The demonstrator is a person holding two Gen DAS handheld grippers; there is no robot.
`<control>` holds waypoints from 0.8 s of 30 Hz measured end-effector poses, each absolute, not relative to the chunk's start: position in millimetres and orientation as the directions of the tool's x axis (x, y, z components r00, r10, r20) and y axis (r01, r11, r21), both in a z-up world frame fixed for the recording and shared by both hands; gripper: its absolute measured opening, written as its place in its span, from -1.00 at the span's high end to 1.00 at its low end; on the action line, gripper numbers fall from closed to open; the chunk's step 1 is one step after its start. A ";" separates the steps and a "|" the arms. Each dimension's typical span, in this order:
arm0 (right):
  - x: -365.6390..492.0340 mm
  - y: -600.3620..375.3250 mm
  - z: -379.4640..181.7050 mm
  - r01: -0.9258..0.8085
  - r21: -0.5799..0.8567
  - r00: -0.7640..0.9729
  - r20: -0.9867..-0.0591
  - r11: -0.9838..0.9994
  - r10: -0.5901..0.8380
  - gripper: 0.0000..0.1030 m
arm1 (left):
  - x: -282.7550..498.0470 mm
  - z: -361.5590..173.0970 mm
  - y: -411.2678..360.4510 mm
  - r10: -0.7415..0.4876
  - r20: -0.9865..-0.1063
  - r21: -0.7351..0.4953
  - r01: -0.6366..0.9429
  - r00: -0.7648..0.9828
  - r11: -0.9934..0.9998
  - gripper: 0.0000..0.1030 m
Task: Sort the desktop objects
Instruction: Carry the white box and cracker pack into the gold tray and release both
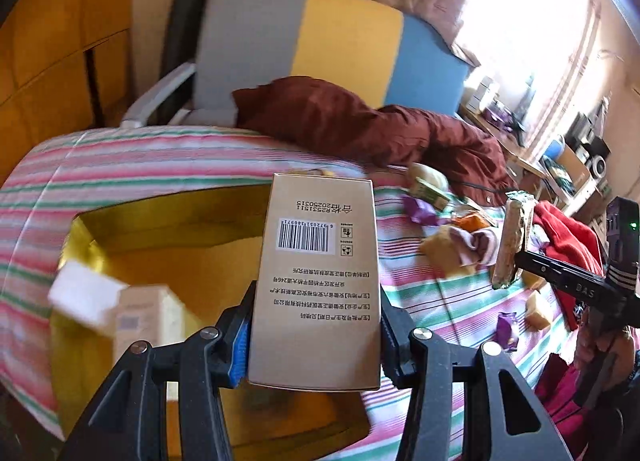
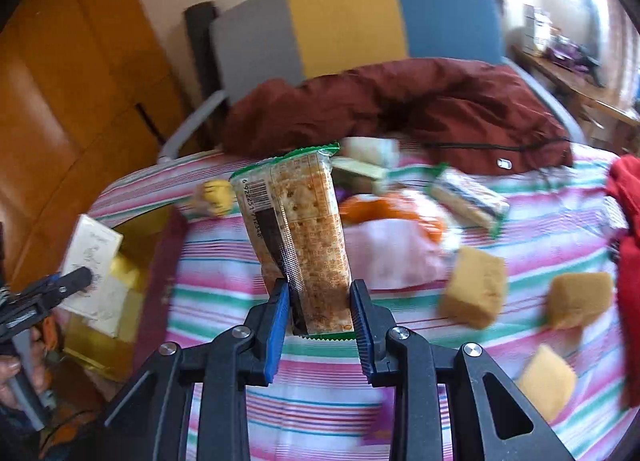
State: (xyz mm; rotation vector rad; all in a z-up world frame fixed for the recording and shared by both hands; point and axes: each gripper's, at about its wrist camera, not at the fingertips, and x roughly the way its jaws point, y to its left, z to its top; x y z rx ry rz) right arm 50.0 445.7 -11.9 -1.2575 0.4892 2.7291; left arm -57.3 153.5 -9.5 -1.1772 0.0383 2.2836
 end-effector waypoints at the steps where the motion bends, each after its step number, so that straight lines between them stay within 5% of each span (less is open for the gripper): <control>1: 46.0 436.9 -11.1 -0.198 0.252 -0.654 -0.753 -0.947 -0.064 0.40 | -56.8 -10.5 142.9 0.462 -0.758 -0.226 -0.479 -0.461 -0.848 0.01; 13: 3.8 293.7 -13.7 0.083 0.349 -0.591 -0.737 -0.934 -0.328 0.40 | -49.7 -31.3 14.7 0.310 -0.782 -0.196 -0.259 -0.540 -0.946 0.01; 24: -23.2 224.2 -50.8 0.094 0.386 -0.480 -0.790 -0.918 -0.382 0.36 | -50.7 -70.8 -22.8 0.243 -0.834 -0.191 -0.152 -0.496 -0.970 0.00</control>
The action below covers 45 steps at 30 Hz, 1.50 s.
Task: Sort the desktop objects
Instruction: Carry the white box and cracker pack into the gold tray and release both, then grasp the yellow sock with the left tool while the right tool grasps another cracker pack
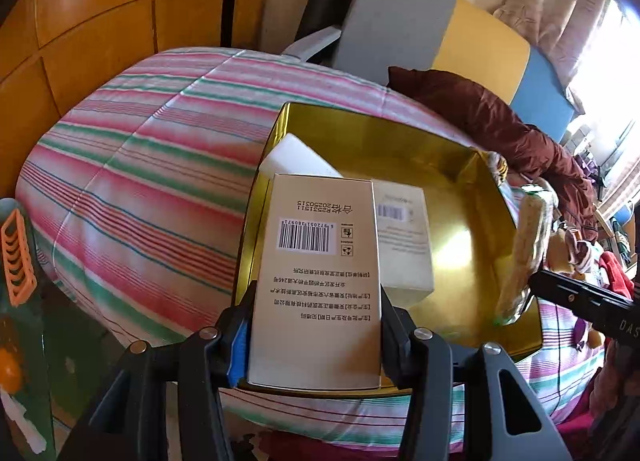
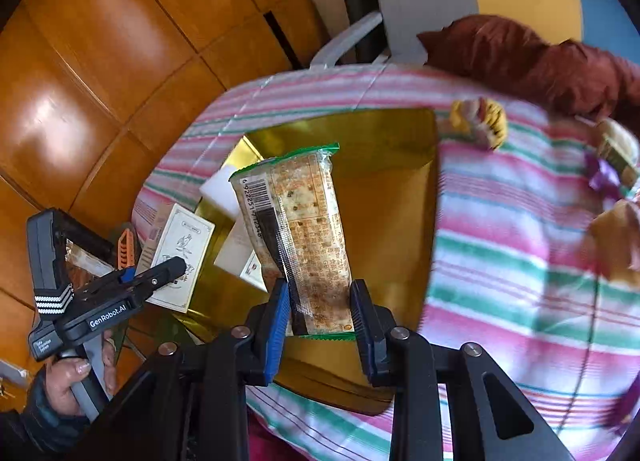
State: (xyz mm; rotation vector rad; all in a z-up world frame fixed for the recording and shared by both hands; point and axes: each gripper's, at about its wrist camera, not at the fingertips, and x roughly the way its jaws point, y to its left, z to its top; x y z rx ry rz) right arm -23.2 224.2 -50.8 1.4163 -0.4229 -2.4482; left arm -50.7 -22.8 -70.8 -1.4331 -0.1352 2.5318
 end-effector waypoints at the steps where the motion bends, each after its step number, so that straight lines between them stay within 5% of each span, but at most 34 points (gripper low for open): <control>1: -25.5 220.4 -54.7 0.086 0.390 -0.474 -0.794 -0.917 -0.382 0.32 | -51.0 -73.2 -22.4 0.238 -0.836 -0.188 -0.149 -0.494 -0.971 -0.01; 11: -30.7 210.7 -67.1 0.083 0.402 -0.449 -0.802 -0.912 -0.394 0.07 | -50.2 -73.2 -28.0 0.212 -0.835 -0.169 -0.131 -0.507 -0.977 -0.21; 28: -12.9 243.7 -45.0 0.045 0.364 -0.525 -0.784 -0.930 -0.332 -0.21 | -53.3 -40.7 5.6 0.322 -0.790 -0.223 -0.245 -0.522 -0.944 -0.21; 45: 31.7 379.2 -23.2 -0.255 0.307 -0.573 -0.812 -0.917 -0.112 -0.46 | -59.2 -26.0 98.5 0.395 -0.791 -0.163 -0.460 -0.468 -0.873 -0.21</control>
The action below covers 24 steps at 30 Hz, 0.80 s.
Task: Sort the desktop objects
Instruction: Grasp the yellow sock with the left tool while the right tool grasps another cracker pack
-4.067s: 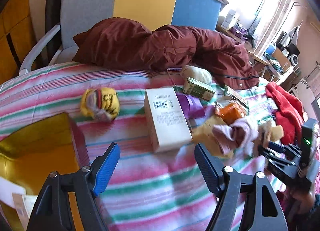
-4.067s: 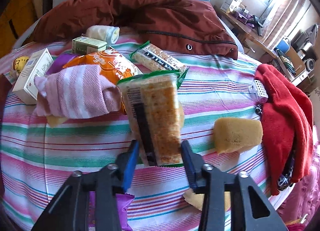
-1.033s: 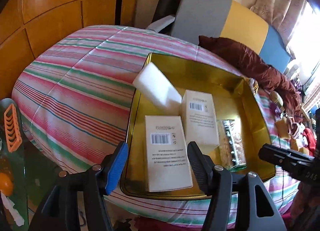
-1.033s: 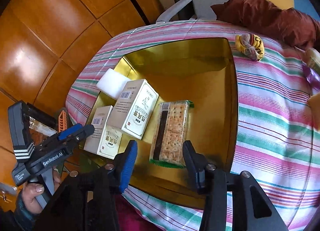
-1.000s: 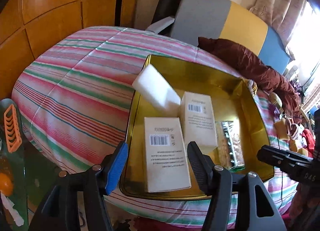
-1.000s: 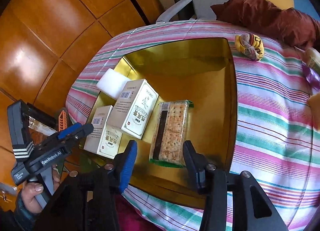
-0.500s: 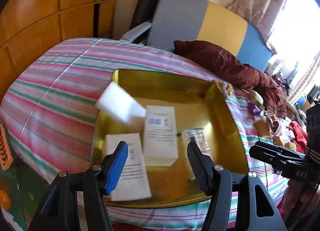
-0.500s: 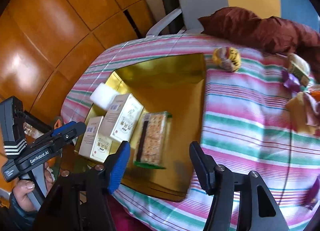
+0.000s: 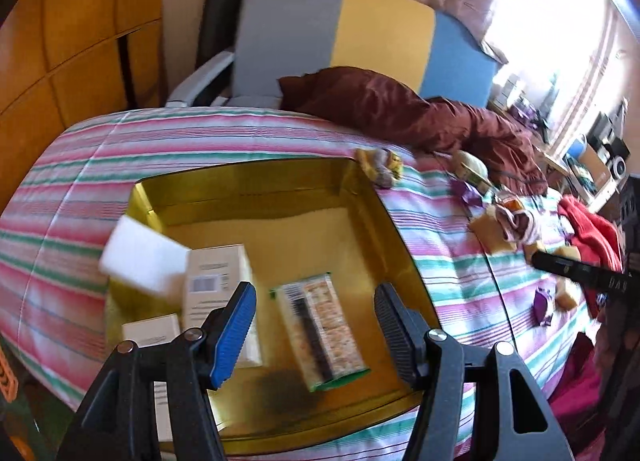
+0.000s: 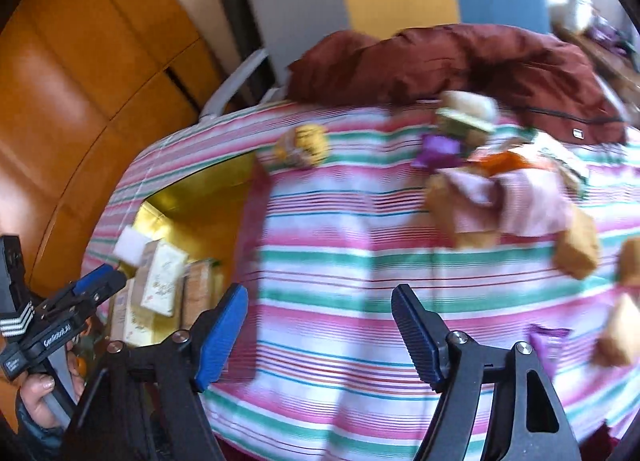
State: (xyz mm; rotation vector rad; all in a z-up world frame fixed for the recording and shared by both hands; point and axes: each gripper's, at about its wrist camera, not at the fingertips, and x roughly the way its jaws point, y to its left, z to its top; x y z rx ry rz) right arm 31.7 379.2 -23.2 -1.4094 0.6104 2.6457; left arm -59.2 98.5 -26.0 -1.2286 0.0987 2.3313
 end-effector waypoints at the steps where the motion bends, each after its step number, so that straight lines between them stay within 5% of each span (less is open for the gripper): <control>1: 34.8 388.5 -22.6 -0.277 0.301 -0.571 -0.815 -0.913 -0.096 -0.46 | -59.1 -27.2 103.7 0.395 -0.794 -0.158 -0.471 -0.462 -0.868 -0.21; 24: 31.7 533.3 -3.8 -0.425 0.104 -0.531 -0.833 -0.899 0.155 -0.46 | -150.5 -26.8 239.6 0.396 -0.845 -0.104 -0.616 -0.358 -0.780 -0.24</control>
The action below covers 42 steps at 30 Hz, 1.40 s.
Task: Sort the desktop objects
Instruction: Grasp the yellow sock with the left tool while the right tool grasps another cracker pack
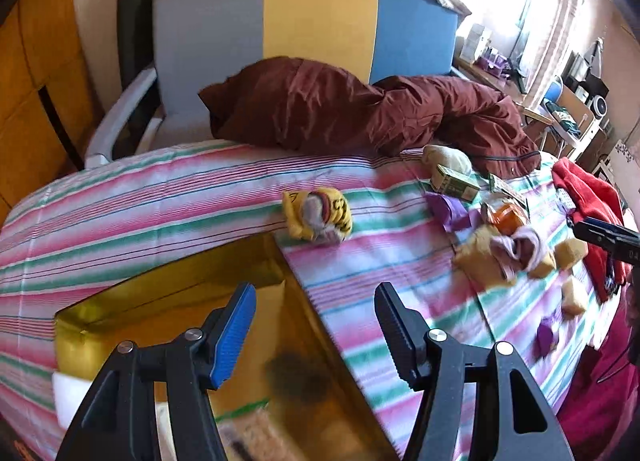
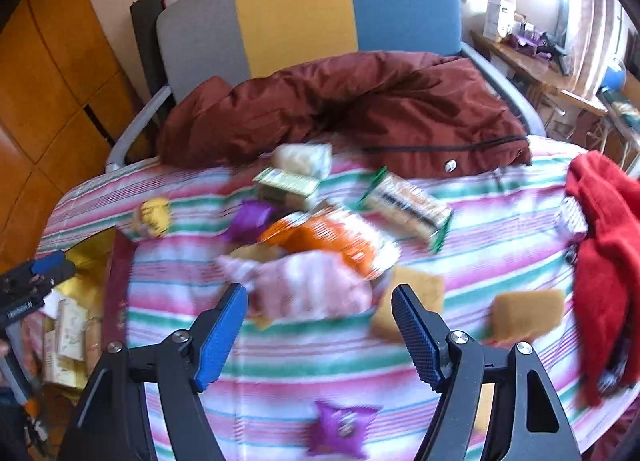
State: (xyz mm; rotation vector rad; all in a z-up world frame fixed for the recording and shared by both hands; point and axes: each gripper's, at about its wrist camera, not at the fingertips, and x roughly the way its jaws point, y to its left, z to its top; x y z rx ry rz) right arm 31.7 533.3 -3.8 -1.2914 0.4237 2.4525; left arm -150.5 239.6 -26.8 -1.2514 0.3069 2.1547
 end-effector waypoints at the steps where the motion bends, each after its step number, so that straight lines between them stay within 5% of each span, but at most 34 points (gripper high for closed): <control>1: 30.4 543.1 -5.0 -0.427 0.081 -0.527 -0.832 -0.901 0.175 -0.46 | -155.3 -29.5 244.9 0.393 -0.851 -0.109 -0.613 -0.350 -0.783 -0.25; 15: -35.0 620.4 -67.2 -0.348 -0.076 -0.417 -0.880 -0.934 0.227 -0.46 | -211.0 -78.7 305.6 0.296 -0.896 -0.062 -0.569 -0.330 -0.820 -0.76; 26: -77.4 640.5 -109.7 -0.291 -0.065 -0.343 -0.924 -0.954 0.167 -0.56 | -231.0 -99.1 327.2 0.238 -0.923 -0.002 -0.612 -0.304 -0.791 -0.77; 29: -76.6 645.8 -113.1 -0.300 -0.036 -0.340 -0.930 -0.953 0.142 -0.51 | -234.1 -105.7 331.5 0.227 -0.931 -0.004 -0.614 -0.286 -0.790 -0.68; 31: -74.5 649.5 -116.1 -0.310 -0.020 -0.323 -0.938 -0.951 0.125 -0.30 | -235.6 -110.6 334.2 0.212 -0.935 0.005 -0.608 -0.285 -0.794 -0.41; 36: -65.0 648.4 -119.6 -0.302 -0.010 -0.309 -0.945 -0.953 0.108 -0.08 | -233.9 -116.4 340.9 0.210 -0.936 0.003 -0.605 -0.281 -0.797 -0.10; 42: -45.5 650.1 -116.7 -0.362 0.025 -0.319 -0.942 -0.932 0.099 0.00 | -209.1 -104.6 342.1 0.258 -0.918 -0.005 -0.643 -0.301 -0.766 0.02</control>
